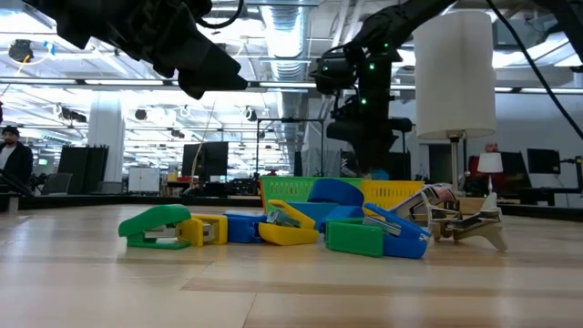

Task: Pick and place Stapler, Stapler remover, tape
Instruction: Put the light blue tape into the yellow bin, then put the blue tape into the yellow bin

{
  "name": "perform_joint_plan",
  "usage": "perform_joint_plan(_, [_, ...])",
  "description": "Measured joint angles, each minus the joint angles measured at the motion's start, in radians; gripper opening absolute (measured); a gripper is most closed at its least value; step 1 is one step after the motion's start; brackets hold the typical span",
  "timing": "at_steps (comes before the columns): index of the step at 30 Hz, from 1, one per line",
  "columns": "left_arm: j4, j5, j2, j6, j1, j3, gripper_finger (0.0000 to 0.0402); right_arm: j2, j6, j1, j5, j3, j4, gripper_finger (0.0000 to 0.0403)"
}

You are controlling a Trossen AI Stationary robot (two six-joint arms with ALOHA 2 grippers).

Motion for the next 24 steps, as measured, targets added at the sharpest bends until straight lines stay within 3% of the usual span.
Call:
perform_joint_plan(9, [0.0,0.0,0.0,0.0,0.0,0.0,0.0214,0.0,-0.016,-0.001,0.072,0.0,-0.015,0.0224])
perform_joint_plan(15, [0.0,0.0,0.0,0.001,0.0,0.001,0.0214,-0.011,-0.019,0.025,0.1,0.038,-0.08,0.0233])
perform_joint_plan(20, [-0.001,0.0,0.0,0.043,-0.001,0.001,0.0214,-0.119,0.004,0.14,0.225,0.028,-0.054,0.0228])
perform_joint_plan(24, [-0.002,0.02,0.001,0.117,-0.033,0.001,0.0214,-0.249,-0.018,0.294,0.269,-0.049,0.101,0.0222])
